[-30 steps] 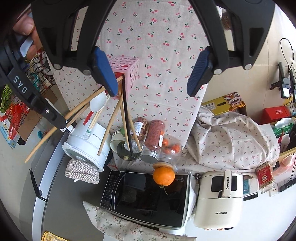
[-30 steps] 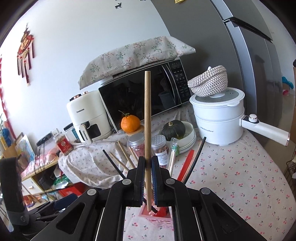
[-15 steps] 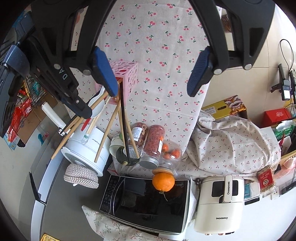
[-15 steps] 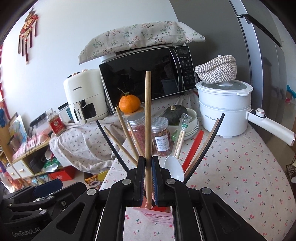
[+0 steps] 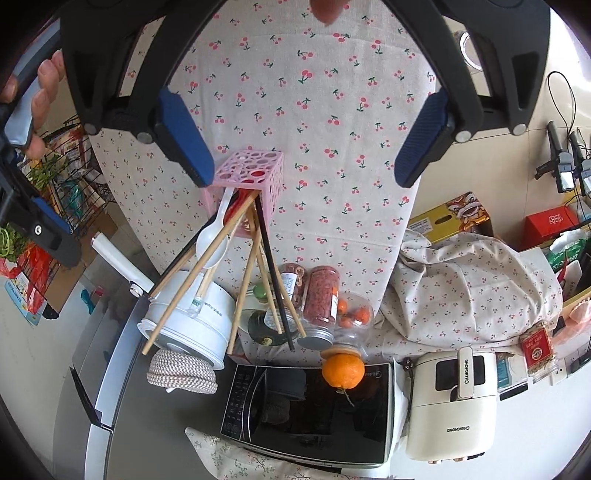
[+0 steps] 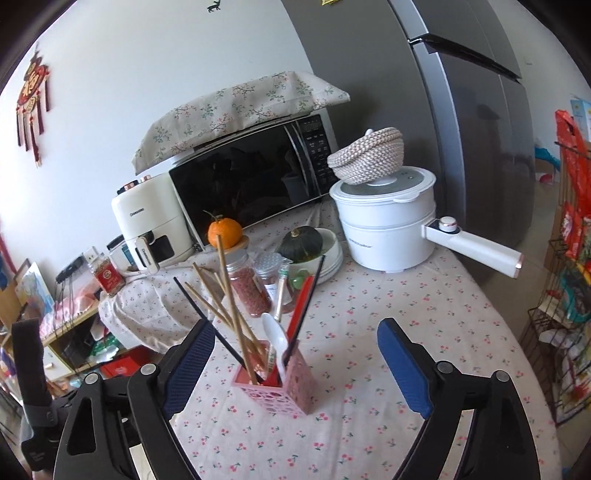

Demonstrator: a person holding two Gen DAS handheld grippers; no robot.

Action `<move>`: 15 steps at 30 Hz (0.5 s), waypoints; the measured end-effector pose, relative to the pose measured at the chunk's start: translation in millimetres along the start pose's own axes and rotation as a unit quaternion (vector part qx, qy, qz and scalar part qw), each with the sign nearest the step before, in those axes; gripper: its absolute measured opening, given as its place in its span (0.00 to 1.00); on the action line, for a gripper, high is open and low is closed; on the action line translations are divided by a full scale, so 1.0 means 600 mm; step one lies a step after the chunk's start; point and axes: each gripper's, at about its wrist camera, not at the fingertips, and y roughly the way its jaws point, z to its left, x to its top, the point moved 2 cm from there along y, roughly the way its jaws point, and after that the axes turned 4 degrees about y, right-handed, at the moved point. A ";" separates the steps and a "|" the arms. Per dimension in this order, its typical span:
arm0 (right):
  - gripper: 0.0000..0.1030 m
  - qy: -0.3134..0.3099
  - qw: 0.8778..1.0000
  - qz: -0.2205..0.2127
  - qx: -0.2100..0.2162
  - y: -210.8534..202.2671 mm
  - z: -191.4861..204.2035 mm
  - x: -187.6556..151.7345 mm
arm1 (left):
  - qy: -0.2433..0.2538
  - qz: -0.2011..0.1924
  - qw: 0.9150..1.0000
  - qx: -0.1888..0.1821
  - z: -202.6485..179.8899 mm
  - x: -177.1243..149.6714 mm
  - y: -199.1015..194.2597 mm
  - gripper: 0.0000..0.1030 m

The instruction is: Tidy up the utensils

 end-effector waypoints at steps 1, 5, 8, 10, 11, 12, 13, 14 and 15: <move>1.00 -0.003 1.000 0.000 -0.016 -0.014 -0.009 -0.001 | 0.009 -0.003 1.000 0.002 -0.008 -0.004 -0.007 0.99; 1.00 -0.017 0.999 -0.007 -0.043 -0.070 -0.036 -0.014 | 0.044 -0.011 0.999 0.014 -0.040 -0.022 -0.037 0.99; 1.00 -0.029 0.997 -0.001 -0.076 -0.105 -0.050 -0.030 | 0.054 -0.010 0.998 0.011 -0.062 -0.033 -0.055 0.99; 1.00 -0.042 0.994 0.010 -0.096 -0.123 -0.057 -0.043 | 0.059 -0.015 0.998 0.005 -0.076 -0.042 -0.069 0.99; 1.00 -0.047 0.993 0.012 -0.108 -0.132 -0.061 -0.049 | 0.061 -0.020 0.998 0.005 -0.081 -0.046 -0.077 0.99; 1.00 -0.051 0.992 0.013 -0.117 -0.140 -0.064 -0.056 | 0.061 -0.026 0.998 0.004 -0.087 -0.050 -0.084 0.99; 1.00 -0.051 0.991 0.013 -0.125 -0.150 -0.069 -0.063 | 0.060 -0.032 0.998 0.004 -0.092 -0.053 -0.092 0.99; 1.00 -0.050 0.990 0.013 -0.132 -0.158 -0.073 -0.068 | 0.059 -0.038 0.998 0.004 -0.097 -0.056 -0.099 0.99; 1.00 -0.049 0.990 0.012 -0.135 -0.165 -0.077 -0.072 | 0.060 -0.044 0.997 0.005 -0.101 -0.058 -0.105 0.99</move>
